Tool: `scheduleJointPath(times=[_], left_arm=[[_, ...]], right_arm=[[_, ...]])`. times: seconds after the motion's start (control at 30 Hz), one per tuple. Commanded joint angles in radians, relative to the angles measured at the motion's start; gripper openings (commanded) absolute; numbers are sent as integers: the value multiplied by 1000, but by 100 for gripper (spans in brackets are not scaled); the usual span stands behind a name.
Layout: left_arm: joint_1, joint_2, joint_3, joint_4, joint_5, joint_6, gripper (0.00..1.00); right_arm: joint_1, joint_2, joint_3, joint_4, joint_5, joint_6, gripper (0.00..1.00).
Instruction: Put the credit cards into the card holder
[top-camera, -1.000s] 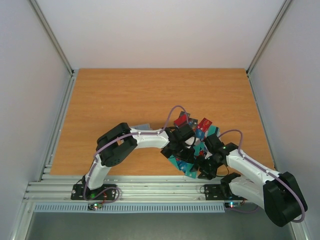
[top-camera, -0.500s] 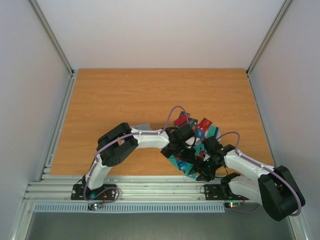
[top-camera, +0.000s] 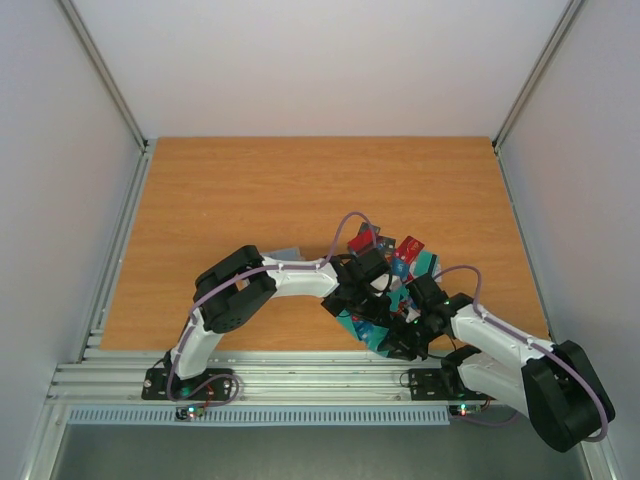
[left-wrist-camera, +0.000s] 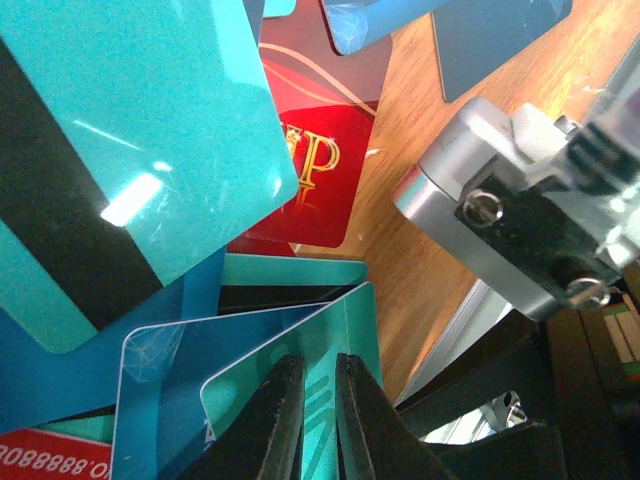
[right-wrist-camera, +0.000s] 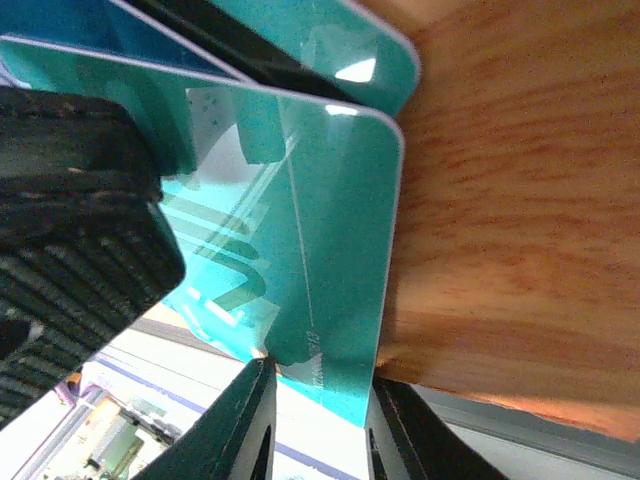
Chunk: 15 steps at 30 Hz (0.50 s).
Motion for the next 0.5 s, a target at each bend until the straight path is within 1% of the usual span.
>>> scheduleJointPath(times=[0.0, 0.2, 0.4, 0.47], left_arm=[[-4, 50, -28, -10, -23, -8, 13], [-4, 41, -27, -10, -23, -10, 13], [-4, 14, -17, -13, -24, -21, 13], [-3, 5, -13, -18, -24, -29, 13]], right_arm=[[3, -30, 23, 56, 19, -11, 23], [2, -49, 44, 22, 35, -24, 20], [3, -55, 57, 13, 38, -29, 13], [3, -56, 62, 10, 41, -30, 10]])
